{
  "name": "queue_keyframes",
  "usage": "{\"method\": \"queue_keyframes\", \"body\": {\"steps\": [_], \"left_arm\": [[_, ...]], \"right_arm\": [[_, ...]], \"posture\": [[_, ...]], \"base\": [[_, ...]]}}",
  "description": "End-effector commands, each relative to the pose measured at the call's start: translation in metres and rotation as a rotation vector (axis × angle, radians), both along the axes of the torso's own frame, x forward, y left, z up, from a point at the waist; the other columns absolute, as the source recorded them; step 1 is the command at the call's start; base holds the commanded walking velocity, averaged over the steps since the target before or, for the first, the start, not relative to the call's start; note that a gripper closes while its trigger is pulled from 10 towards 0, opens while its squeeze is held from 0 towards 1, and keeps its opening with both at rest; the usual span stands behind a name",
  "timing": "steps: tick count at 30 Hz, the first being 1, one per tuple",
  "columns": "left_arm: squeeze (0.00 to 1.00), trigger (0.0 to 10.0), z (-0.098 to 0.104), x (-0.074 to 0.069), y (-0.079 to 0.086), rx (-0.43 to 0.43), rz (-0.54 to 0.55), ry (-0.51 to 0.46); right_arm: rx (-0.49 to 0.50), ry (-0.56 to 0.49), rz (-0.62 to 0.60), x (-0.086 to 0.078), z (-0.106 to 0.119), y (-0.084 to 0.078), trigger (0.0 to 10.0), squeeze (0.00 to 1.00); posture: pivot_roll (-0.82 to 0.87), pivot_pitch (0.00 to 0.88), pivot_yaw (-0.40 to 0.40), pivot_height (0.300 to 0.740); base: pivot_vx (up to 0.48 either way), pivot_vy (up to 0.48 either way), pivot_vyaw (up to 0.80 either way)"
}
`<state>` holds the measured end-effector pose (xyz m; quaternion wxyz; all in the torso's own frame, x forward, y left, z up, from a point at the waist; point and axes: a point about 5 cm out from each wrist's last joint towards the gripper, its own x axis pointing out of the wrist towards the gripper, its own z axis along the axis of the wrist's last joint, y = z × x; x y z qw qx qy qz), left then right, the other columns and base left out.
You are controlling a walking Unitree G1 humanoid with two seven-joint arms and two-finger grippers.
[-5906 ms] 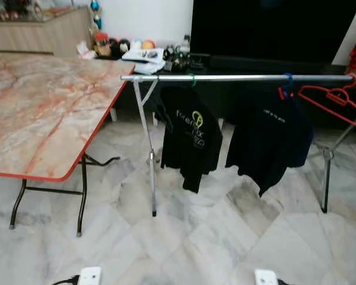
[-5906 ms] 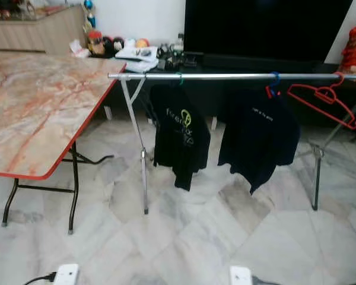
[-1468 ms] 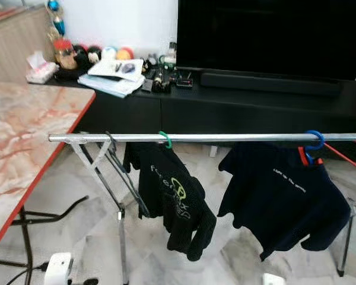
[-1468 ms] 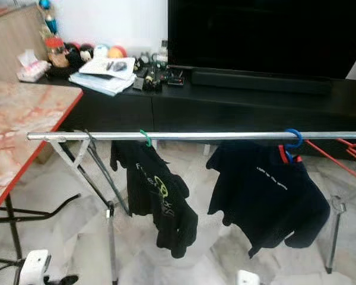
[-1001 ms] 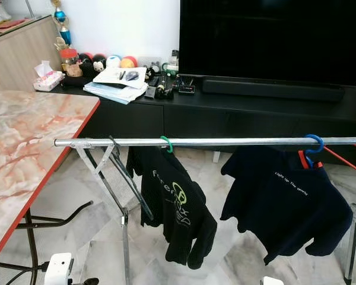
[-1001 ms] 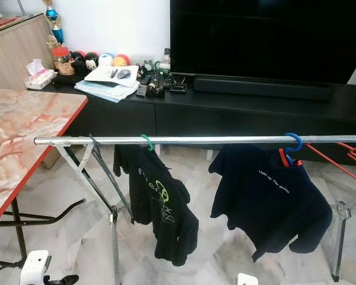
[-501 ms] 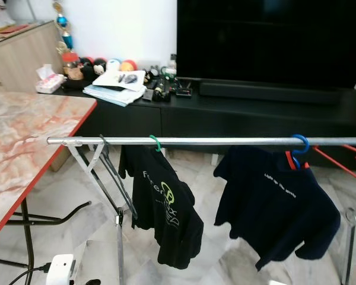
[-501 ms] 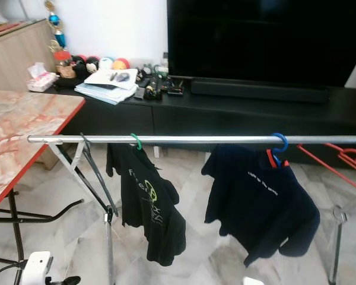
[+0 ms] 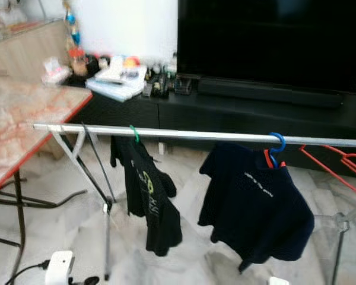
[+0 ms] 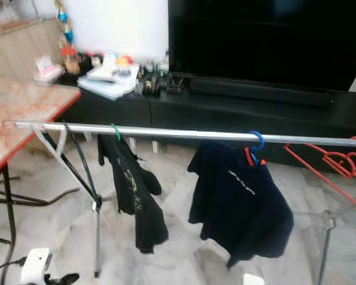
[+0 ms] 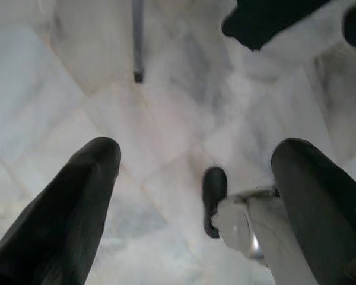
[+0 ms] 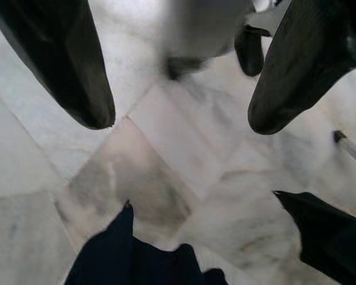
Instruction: Hang hanger
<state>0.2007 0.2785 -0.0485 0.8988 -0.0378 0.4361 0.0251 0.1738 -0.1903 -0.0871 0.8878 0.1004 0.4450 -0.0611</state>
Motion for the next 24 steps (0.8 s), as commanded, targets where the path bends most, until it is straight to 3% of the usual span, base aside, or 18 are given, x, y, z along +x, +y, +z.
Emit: {"method": "queue_keyframes", "body": {"steps": [1, 16, 24], "left_arm": [[0.00, 10.0, 0.0007, 0.0007, 0.0012, 0.001, 0.008, 0.005], [0.00, 10.0, 0.0006, 0.0003, 0.0016, 0.000, 0.021, -0.003], [0.00, 10.0, 0.0007, 0.0004, 0.0017, -0.003, 0.023, -0.005]], "right_arm": [[-0.013, 0.000, -0.015, -0.0020, 0.0002, -0.0070, 10.0, 0.00], [-0.012, 0.006, -0.014, -0.0036, -0.0004, -0.0080, 10.0, 0.00], [-0.010, 0.006, -0.012, -0.0029, -0.0005, -0.0059, 10.0, 0.00]], "posture": [[0.04, 0.053, 0.015, 0.740], [0.05, 0.059, 0.016, 0.740], [0.05, 0.059, 0.015, 0.740]], "base": [[0.000, 0.000, 0.00], [0.000, 0.000, 0.00], [0.289, 0.000, 0.00]]}}
